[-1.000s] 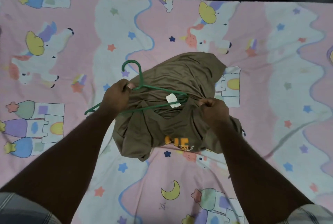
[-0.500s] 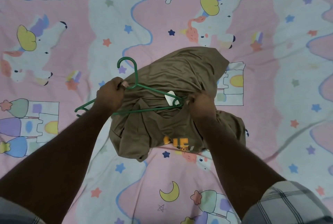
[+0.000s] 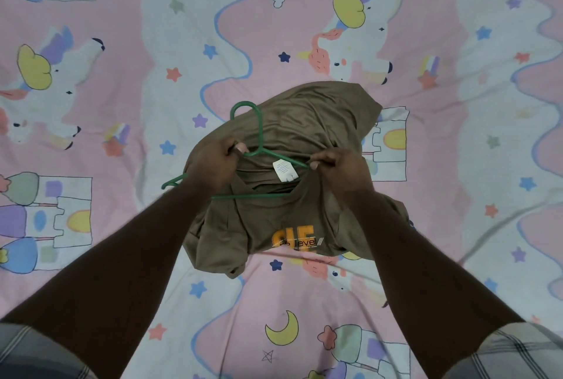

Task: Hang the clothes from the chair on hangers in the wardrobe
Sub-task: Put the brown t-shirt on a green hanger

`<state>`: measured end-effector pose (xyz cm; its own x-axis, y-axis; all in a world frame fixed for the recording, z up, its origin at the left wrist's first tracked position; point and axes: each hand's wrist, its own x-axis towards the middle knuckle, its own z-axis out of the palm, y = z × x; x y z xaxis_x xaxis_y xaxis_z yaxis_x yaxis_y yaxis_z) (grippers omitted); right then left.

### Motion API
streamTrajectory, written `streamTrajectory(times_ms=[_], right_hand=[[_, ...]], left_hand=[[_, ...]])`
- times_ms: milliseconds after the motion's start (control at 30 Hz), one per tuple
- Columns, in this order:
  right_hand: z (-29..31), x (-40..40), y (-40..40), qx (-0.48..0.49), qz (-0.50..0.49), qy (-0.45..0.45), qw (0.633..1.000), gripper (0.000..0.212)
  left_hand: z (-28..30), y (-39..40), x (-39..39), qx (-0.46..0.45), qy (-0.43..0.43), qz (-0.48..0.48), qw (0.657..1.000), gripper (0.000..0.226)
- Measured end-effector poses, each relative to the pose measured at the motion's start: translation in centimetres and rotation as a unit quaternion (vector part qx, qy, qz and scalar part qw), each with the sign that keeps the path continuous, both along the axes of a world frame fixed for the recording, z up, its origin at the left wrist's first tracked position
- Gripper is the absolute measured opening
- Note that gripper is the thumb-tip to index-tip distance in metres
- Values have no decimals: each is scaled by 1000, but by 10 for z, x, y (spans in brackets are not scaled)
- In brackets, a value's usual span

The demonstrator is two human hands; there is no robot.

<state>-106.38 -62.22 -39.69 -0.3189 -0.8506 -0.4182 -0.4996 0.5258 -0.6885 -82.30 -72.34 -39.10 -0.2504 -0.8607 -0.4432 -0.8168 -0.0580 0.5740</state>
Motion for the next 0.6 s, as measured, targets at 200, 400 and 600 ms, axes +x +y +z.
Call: streamTrajectory(times_ms=[200,400,600], right_hand=[[19,3,-3,-26,20,-48,998,22],[29,-15,6,28,70,7,997,34],[27,-4,5,35,121,19,992,30]], left_hand=[[3,21,-29,30,44,-35,998,22],[1,24,-35,32,49,-23,998,22],[3,32,-49,47,61,-34,996,22]])
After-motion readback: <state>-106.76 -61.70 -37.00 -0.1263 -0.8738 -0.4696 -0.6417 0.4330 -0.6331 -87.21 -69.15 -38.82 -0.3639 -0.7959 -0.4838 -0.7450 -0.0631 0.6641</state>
